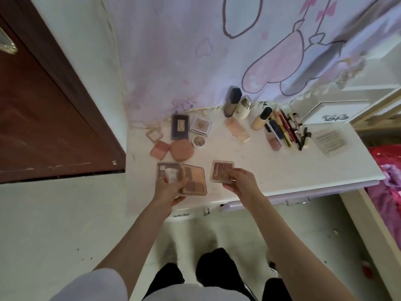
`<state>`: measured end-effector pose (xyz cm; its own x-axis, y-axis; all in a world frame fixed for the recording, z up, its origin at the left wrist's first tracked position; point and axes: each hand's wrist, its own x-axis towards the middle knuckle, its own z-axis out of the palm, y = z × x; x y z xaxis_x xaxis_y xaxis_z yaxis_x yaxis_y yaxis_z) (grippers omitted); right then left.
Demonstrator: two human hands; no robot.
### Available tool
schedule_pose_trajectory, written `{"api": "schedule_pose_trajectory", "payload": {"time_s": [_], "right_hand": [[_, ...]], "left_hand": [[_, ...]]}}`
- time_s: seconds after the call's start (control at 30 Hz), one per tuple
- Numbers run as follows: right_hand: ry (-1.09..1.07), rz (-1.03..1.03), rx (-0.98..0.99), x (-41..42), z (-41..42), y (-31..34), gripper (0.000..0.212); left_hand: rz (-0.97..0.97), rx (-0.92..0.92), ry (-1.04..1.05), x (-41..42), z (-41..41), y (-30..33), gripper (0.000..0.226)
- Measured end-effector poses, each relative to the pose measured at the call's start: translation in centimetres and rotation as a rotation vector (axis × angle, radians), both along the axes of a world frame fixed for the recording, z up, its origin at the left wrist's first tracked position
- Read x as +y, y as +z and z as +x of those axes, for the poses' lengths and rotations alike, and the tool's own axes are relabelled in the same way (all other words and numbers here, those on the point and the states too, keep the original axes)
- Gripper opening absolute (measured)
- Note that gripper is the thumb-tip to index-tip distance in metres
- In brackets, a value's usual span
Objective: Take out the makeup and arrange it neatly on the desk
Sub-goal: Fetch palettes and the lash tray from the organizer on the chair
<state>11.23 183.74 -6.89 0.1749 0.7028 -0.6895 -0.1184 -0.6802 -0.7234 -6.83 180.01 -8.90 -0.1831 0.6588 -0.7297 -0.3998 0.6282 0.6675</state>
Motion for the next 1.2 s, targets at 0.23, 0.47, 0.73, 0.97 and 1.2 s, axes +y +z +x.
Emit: {"api": "schedule_pose_trajectory", "payload": {"time_s": [0.23,0.47,0.73,0.97,1.2], "right_hand": [[0.159,-0.066,-0.063,6.8,3.1,-3.3,0.021],[0.521,-0.053,-0.198,13.2,4.6,-5.8,0.019],[0.741,0.061,-0.301,15.1,5.6,-8.1,0.022],[0.931,0.495,-0.610,14.2,7.0,-9.7,0.018],[1.115,0.788,-0.845,11.4,9.7,-12.3,0.046]], "left_hand": [[-0.074,0.087,0.050,4.9,3.5,-2.3,0.023],[-0.122,0.346,0.173,7.1,5.4,-3.4,0.033],[-0.169,0.908,-0.048,7.3,5.8,-4.6,0.044],[-0.139,0.989,0.102,5.4,4.9,-5.8,0.053],[-0.161,1.372,-0.083,4.0,5.3,-7.8,0.060]]}}
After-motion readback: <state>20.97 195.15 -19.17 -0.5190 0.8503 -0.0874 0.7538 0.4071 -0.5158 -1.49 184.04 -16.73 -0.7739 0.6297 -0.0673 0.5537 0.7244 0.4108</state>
